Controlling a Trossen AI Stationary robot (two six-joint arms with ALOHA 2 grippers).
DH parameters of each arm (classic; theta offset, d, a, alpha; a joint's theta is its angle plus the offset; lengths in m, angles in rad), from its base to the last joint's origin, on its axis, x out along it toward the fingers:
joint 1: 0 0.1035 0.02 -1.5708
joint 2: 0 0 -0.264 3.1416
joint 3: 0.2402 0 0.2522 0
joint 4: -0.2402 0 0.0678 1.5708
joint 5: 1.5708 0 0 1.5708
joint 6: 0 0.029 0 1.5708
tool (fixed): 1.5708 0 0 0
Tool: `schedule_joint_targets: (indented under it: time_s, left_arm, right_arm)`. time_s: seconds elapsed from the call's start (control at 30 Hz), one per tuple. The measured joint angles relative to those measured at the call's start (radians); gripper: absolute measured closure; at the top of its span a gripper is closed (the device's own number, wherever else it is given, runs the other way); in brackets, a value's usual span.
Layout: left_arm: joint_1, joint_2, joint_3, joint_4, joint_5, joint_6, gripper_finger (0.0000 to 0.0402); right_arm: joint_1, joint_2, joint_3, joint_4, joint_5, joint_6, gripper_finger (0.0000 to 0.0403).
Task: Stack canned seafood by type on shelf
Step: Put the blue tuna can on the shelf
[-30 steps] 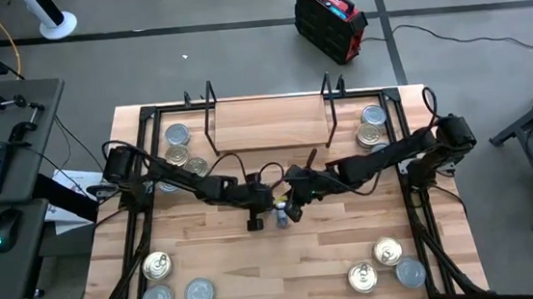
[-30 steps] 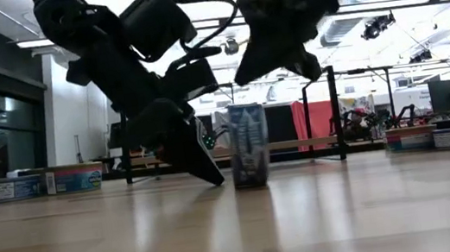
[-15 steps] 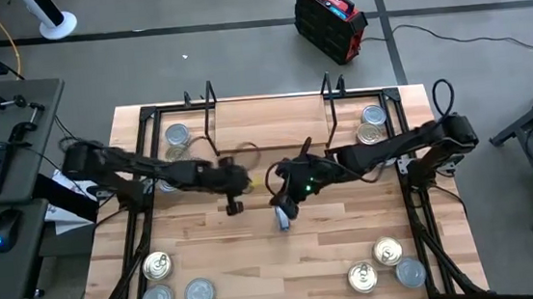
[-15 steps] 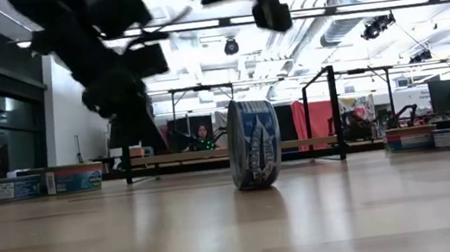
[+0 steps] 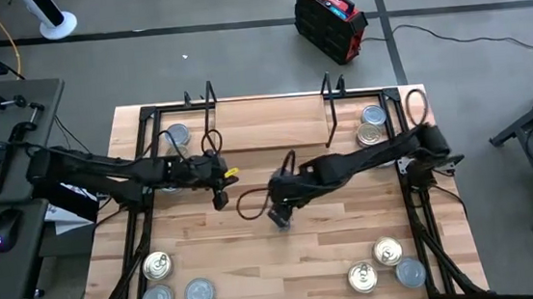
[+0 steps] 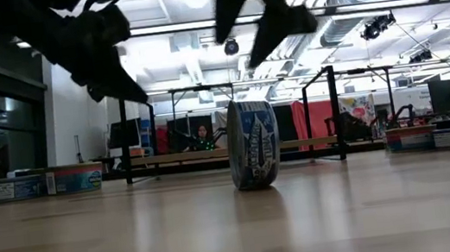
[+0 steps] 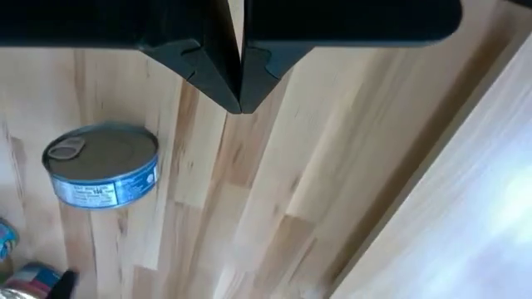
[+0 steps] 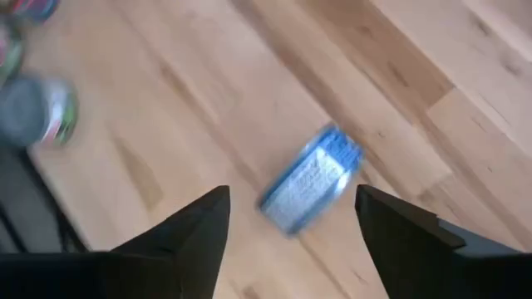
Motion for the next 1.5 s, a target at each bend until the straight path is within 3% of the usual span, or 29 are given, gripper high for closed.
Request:
schedule_joint_targets:
  time_s: [0.3,0.6,0.9,1.13,1.23,1.4,1.5]
  left_arm:
    - [0.000,-0.001,0.000,-0.013,0.010,0.078,0.0401]
    - [0.000,-0.001,0.000,-0.017,0.011,0.088,0.0401]
    - [0.000,-0.017,0.001,-0.014,0.143,0.011,0.0401]
    - [0.002,-0.102,0.002,-0.006,0.147,-0.005,0.0401]
    - [0.005,-0.152,0.010,-0.006,0.144,-0.021,0.0401]
    - [0.030,-0.235,0.094,-0.007,0.143,-0.052,0.0401]
    - [0.050,-0.265,0.161,-0.004,0.143,-0.019,0.0401]
  right_arm:
    - [0.000,0.181,0.154,-0.144,0.039,0.205,0.0149]
    - [0.003,0.204,0.151,-0.193,0.042,0.347,0.0149]
    - [-0.004,0.209,0.150,-0.173,0.000,0.356,0.0149]
    - [-0.005,0.246,0.150,-0.151,-0.013,0.350,0.0153]
    - [-0.005,0.262,0.149,-0.151,-0.020,0.334,0.0179]
    - [-0.005,0.242,0.148,-0.197,-0.018,0.270,0.0289]
    - [-0.011,0.187,0.148,-0.334,0.051,0.231,0.0289]
